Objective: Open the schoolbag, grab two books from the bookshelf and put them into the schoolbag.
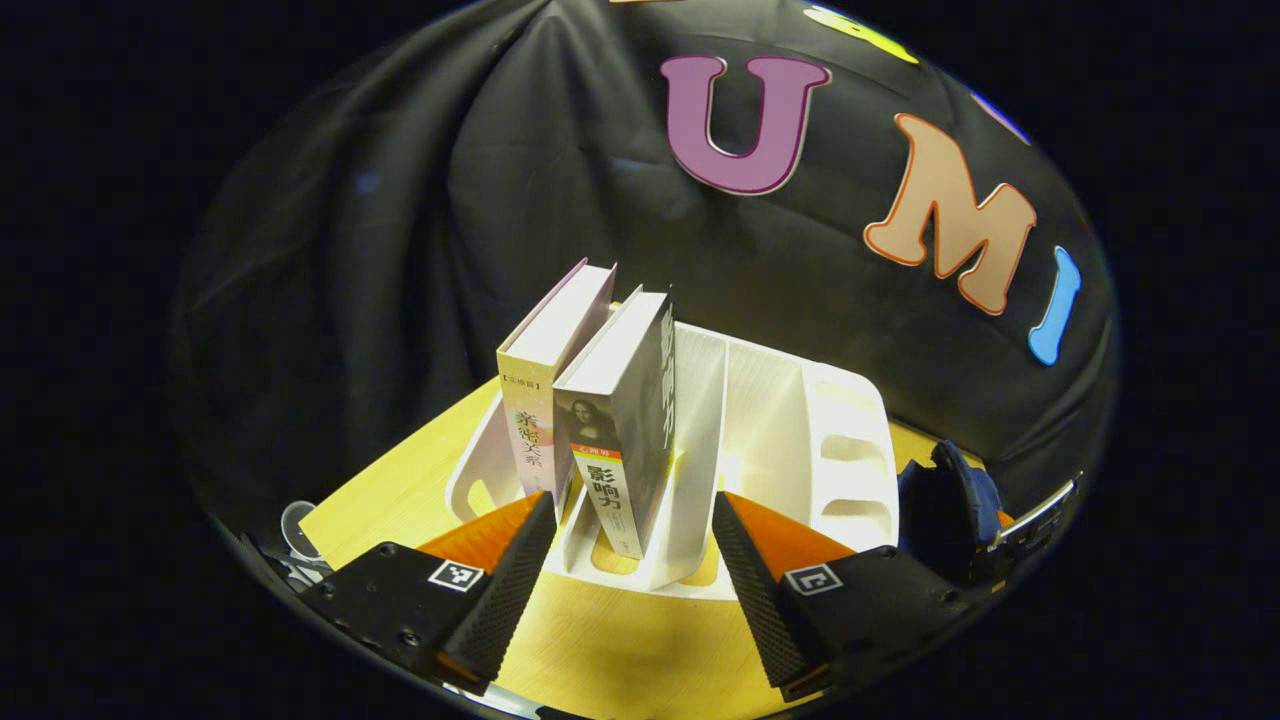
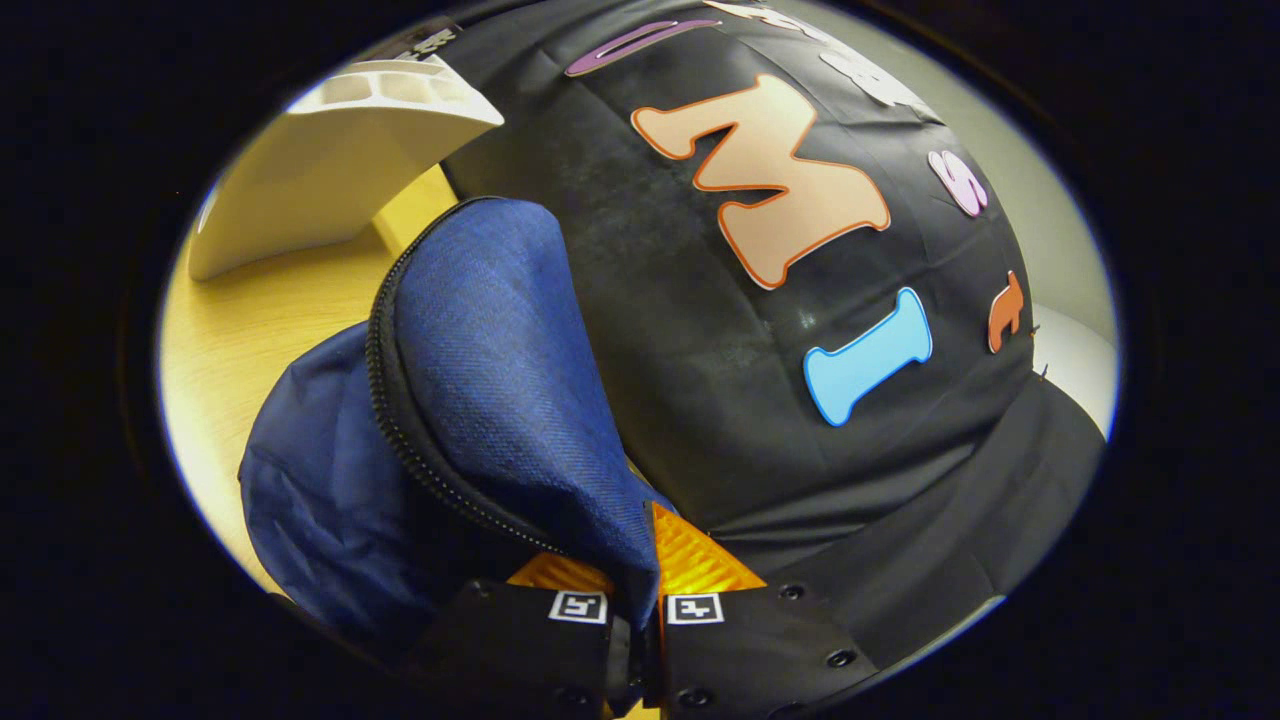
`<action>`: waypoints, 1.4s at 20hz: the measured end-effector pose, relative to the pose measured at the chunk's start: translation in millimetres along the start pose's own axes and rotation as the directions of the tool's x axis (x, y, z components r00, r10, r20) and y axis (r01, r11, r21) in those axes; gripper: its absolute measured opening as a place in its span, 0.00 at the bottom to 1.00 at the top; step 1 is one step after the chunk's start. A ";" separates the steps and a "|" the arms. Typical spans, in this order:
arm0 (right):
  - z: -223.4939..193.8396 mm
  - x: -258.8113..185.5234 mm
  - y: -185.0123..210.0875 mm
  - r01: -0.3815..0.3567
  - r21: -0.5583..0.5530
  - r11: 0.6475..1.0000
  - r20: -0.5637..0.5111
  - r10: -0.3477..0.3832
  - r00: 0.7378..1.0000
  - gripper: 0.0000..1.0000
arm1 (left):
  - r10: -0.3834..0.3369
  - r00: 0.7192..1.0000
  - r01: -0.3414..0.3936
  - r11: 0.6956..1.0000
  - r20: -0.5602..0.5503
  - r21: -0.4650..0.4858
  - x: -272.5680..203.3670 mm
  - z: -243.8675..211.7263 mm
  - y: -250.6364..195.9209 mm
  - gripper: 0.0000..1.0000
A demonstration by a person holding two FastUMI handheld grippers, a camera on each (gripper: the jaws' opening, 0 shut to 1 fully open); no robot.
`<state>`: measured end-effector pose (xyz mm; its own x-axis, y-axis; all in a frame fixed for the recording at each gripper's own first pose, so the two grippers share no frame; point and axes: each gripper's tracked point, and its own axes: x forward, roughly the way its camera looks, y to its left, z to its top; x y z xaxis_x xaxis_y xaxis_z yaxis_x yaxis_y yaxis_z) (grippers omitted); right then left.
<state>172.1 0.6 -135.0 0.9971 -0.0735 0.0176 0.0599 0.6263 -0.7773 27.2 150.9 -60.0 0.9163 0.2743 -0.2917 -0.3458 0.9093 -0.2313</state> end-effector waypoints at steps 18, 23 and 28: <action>-1.8 0.6 -46.8 0.053 0.100 0.994 -0.052 -0.047 0.997 0.07 | -0.017 0.986 0.019 1.000 -0.168 0.007 38.7 11.1 -7.7 0.80; -3.0 1.2 -46.4 0.048 0.100 0.994 -0.049 -0.043 0.998 0.07 | -0.003 0.981 0.012 0.999 -0.194 0.046 34.3 27.2 -11.4 0.74; -4.7 2.1 -46.6 0.042 0.108 0.993 -0.045 -0.037 0.998 0.08 | -0.002 0.969 0.034 0.991 -0.248 0.127 37.3 38.4 -16.9 0.71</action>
<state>171.2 -32.4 -101.7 0.9912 -0.1311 0.0183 0.1059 0.7026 -0.7036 75.0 157.7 -31.3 0.8384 0.1863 -0.5123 -0.2858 0.9505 -0.1219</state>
